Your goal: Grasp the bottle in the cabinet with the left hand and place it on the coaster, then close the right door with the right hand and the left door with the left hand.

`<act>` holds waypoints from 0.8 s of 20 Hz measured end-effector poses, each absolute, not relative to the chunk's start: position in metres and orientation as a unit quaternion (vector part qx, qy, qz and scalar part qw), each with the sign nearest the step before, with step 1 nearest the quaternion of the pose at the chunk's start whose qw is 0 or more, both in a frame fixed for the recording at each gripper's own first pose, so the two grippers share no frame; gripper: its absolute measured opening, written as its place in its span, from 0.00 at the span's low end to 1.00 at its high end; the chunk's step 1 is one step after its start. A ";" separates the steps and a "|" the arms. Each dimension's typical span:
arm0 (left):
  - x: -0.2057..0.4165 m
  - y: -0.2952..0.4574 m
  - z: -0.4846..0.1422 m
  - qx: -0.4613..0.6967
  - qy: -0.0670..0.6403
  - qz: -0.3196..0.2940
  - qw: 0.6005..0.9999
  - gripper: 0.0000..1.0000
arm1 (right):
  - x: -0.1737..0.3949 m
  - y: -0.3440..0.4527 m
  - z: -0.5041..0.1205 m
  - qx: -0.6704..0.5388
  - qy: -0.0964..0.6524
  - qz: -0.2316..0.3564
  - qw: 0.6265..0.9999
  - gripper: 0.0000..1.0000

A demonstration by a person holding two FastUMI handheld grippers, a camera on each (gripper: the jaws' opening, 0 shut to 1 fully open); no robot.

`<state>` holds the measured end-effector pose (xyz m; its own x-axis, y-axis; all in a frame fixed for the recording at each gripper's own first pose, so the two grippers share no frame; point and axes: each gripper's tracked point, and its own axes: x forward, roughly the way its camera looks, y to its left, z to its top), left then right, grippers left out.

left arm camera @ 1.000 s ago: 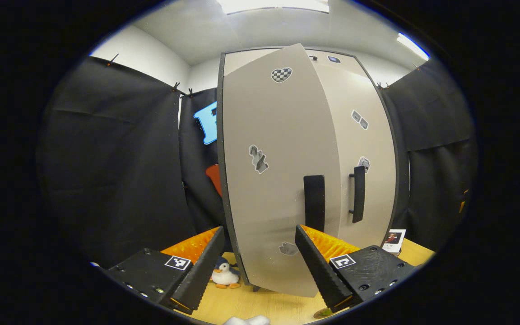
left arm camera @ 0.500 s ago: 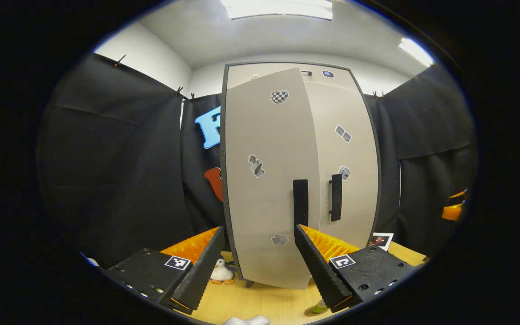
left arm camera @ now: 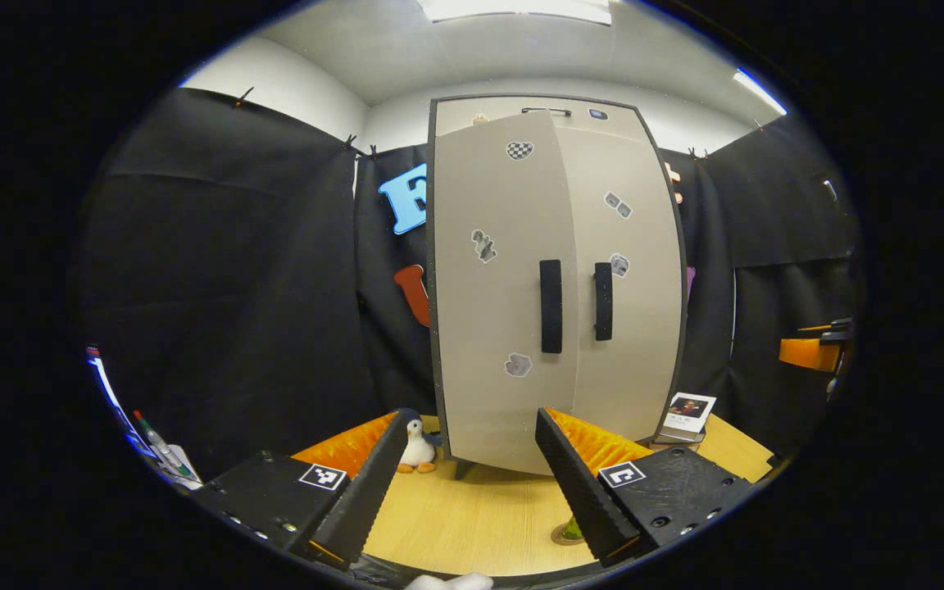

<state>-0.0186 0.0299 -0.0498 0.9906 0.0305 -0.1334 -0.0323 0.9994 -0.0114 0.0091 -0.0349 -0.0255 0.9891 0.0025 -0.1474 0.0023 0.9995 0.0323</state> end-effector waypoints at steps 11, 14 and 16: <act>-0.007 0.003 -0.048 -0.016 0.060 -0.026 0.998 0.96 | 0.003 -0.014 -0.021 0.009 0.051 -0.005 0.999 0.80; -0.004 0.001 -0.050 -0.017 0.062 -0.033 0.997 0.96 | 0.005 -0.012 -0.023 0.013 0.052 -0.007 0.999 0.80; -0.001 0.000 -0.052 -0.014 0.063 -0.039 0.997 0.96 | 0.006 -0.008 -0.024 0.010 0.053 -0.006 0.999 0.80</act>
<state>-0.0009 0.0004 -0.0521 0.9891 -0.0792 -0.1240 0.0757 0.9966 -0.0328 0.0056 -0.0081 -0.0243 0.9943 -0.0105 -0.1060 0.0127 0.9997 0.0200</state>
